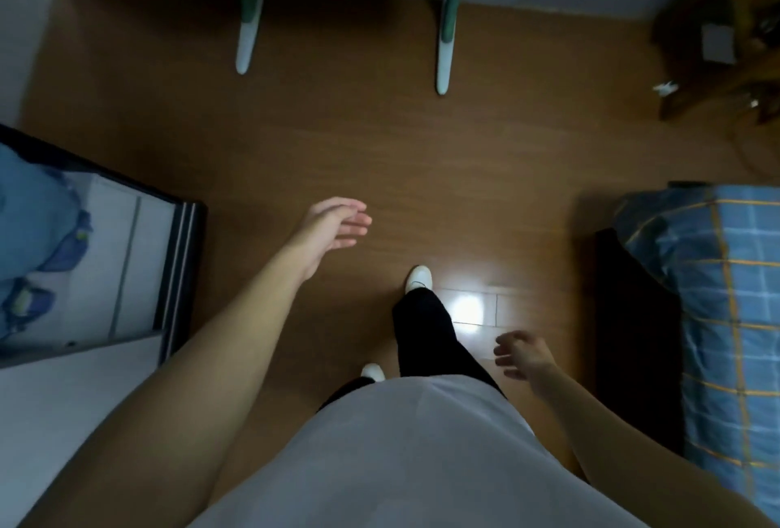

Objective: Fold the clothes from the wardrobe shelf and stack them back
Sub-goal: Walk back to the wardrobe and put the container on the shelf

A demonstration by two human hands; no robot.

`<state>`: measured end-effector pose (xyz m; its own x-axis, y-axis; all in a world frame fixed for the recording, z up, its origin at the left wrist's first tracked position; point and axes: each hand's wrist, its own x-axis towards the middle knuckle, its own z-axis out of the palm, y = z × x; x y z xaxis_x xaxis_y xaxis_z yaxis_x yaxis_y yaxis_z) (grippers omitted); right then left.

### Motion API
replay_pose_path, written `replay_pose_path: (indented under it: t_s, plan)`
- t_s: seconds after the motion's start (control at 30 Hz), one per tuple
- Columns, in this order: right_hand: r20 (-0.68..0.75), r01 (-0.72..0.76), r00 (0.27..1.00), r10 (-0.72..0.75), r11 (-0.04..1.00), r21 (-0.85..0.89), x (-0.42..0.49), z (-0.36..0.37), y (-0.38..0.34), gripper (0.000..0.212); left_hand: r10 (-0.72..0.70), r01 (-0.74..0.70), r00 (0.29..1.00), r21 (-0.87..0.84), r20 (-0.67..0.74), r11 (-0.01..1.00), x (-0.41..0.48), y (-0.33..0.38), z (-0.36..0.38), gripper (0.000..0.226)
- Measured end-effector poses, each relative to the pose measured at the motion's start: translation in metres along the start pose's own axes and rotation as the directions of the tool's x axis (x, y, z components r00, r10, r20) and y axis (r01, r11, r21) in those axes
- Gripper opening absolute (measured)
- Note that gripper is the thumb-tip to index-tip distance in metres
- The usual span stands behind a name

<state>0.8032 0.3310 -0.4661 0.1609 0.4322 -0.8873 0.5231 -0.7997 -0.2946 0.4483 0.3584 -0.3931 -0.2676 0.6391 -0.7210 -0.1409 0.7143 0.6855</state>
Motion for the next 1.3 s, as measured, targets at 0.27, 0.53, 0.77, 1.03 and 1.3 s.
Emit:
replay_pose_path:
  t_s: [0.27, 0.53, 0.77, 1.03, 1.3]
  plan:
    - [0.092, 0.278, 0.952, -0.293, 0.950, 0.142, 0.046, 0.003, -0.256, 0.009, -0.239, 0.244, 0.967, 0.043, -0.091, 0.969, 0.067, 0.035, -0.024, 0.026]
    - [0.077, 0.452, 0.883, -0.463, 0.883, 0.123, 0.073, 0.027, -0.440, 0.010, -0.487, 0.493, 0.862, 0.009, -0.137, 0.870, 0.124, 0.013, -0.099, 0.022]
    - [-0.006, 0.294, 0.956, -0.294, 0.956, 0.018, 0.096, 0.039, -0.484, 0.019, -0.426, 0.429, 0.902, 0.047, -0.073, 0.902, 0.229, 0.110, -0.148, 0.021]
    - [-0.046, 0.084, 0.995, -0.087, 0.994, -0.068, 0.115, 0.026, -0.511, 0.015, -0.135, 0.134, 0.991, 0.051, 0.022, 0.990, 0.342, 0.318, -0.131, 0.022]
    - [0.010, 0.155, 0.988, -0.156, 0.987, 0.048, 0.171, 0.015, -0.619, 0.016, 0.036, -0.042, 0.998, 0.096, 0.059, 0.995, 0.415, 0.432, -0.094, 0.024]
